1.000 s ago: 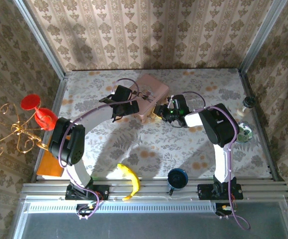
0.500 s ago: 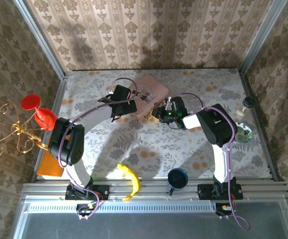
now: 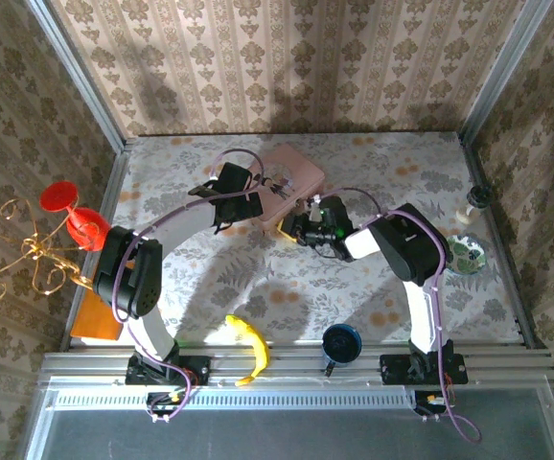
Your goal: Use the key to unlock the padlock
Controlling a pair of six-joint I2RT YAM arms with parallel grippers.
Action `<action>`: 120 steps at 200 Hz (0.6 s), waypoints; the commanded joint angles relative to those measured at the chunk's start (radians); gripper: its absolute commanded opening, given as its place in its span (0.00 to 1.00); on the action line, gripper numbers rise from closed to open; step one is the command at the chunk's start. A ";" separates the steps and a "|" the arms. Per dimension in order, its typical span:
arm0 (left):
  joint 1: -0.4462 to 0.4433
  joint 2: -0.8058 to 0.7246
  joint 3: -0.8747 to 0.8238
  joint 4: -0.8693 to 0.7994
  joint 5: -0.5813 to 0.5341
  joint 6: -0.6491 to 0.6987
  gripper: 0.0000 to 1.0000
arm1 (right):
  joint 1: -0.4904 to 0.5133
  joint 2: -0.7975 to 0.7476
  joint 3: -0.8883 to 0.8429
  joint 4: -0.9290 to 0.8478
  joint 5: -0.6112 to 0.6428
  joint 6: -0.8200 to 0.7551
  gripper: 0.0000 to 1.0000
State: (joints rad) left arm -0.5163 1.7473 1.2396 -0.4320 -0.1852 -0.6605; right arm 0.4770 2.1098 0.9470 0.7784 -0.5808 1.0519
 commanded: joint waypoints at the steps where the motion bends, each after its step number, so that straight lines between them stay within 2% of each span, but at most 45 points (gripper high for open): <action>1: -0.024 0.038 -0.003 -0.083 0.036 0.016 1.00 | 0.017 0.004 0.001 -0.039 0.008 -0.016 0.28; 42: -0.024 0.030 -0.014 -0.083 0.032 0.018 1.00 | 0.012 -0.022 -0.040 -0.055 0.128 -0.021 0.34; 78: -0.024 0.026 -0.013 -0.088 0.029 0.021 1.00 | 0.000 -0.059 -0.039 -0.081 0.151 -0.036 0.34; 120: -0.024 0.019 -0.005 -0.090 0.020 0.027 1.00 | 0.002 -0.240 -0.085 -0.291 0.198 -0.152 0.33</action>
State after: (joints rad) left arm -0.5175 1.7473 1.2396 -0.4335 -0.1886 -0.6605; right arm 0.4843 1.9820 0.8780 0.6487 -0.4477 0.9951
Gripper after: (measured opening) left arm 0.998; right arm 0.330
